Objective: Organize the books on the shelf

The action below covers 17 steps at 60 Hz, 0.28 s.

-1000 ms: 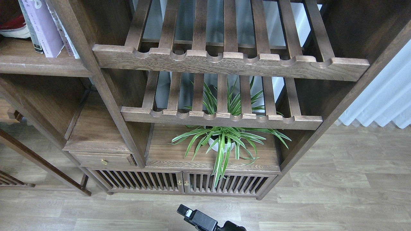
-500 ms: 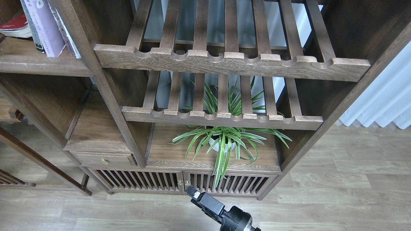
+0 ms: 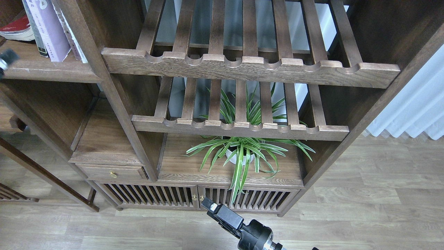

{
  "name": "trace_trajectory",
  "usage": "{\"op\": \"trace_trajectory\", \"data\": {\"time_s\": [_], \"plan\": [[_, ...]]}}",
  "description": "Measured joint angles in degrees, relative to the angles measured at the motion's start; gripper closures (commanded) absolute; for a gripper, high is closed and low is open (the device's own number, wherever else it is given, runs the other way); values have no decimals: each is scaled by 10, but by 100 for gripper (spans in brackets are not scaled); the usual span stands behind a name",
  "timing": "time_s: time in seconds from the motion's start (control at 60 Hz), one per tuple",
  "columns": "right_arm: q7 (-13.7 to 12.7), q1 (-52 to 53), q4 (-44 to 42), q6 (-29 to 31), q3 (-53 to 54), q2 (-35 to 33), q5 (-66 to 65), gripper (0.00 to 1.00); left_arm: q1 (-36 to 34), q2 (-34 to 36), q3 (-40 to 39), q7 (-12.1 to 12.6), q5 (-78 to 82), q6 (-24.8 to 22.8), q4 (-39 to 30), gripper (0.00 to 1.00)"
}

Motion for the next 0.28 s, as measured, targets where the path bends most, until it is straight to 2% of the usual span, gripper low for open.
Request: {"op": "trace_trajectory", "data": {"time_s": [0.133,0.217,0.283], "plan": [[1,0,0,0,3,0,0,0,21,-35,24,0,2,0,5,16],[1,0,0,0,3,0,0,0,32,-57,43,0,3,0,12,6],[1,0,0,0,4,0,1,0,37,-80,64,0,3,0,24,4]]}}
